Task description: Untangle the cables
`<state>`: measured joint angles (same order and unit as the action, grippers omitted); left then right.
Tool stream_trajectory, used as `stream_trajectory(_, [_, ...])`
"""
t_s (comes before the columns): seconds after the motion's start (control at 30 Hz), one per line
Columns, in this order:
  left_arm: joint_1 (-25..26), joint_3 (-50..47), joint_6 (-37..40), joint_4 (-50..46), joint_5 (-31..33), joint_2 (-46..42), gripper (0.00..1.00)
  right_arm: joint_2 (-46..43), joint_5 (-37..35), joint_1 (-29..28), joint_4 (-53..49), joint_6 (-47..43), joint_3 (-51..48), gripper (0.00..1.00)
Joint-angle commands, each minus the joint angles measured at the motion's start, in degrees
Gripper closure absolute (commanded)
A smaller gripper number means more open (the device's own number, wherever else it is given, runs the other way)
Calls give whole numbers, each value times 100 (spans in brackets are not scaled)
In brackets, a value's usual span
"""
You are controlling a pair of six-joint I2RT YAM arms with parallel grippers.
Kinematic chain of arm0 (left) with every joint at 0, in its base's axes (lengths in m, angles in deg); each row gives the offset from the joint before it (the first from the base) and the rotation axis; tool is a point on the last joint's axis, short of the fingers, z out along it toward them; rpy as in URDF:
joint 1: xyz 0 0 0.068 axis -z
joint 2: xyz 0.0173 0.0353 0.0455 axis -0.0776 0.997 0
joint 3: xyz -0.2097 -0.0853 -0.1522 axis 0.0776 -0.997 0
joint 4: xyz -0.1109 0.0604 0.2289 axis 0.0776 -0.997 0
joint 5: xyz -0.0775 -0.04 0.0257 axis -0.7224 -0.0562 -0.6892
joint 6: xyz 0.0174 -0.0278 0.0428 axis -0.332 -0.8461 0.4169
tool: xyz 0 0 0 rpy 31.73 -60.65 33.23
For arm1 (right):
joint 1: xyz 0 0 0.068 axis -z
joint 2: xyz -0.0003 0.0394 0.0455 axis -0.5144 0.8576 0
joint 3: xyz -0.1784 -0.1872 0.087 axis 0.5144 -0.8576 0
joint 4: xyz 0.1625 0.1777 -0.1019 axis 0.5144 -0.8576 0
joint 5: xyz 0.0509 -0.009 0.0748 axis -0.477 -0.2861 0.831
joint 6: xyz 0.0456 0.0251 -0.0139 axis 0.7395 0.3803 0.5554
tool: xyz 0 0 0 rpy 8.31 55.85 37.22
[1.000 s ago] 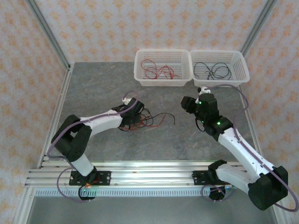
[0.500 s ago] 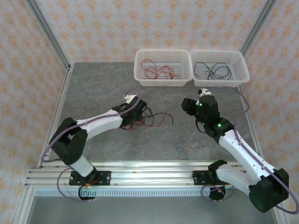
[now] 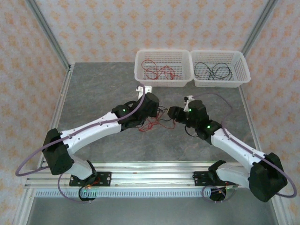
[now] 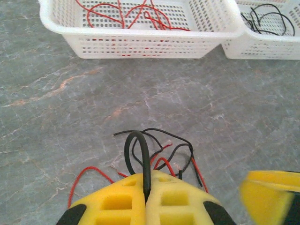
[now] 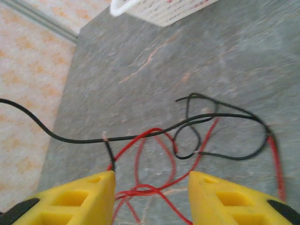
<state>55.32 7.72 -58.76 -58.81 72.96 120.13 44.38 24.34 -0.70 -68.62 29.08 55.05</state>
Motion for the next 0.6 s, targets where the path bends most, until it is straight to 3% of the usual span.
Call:
stream_trajectory(0.0, [127, 311, 51, -263, 295, 135, 100, 196, 69, -260, 664, 379, -35, 55])
stream_trajectory(0.23, [233, 549, 62, -231, 321, 248, 100, 599, -184, -729, 821, 510, 174, 54])
stream_trajectory(0.57, [406, 1144, 463, -346, 396, 200, 100, 1616, -750, -824, 1111, 515, 145, 55])
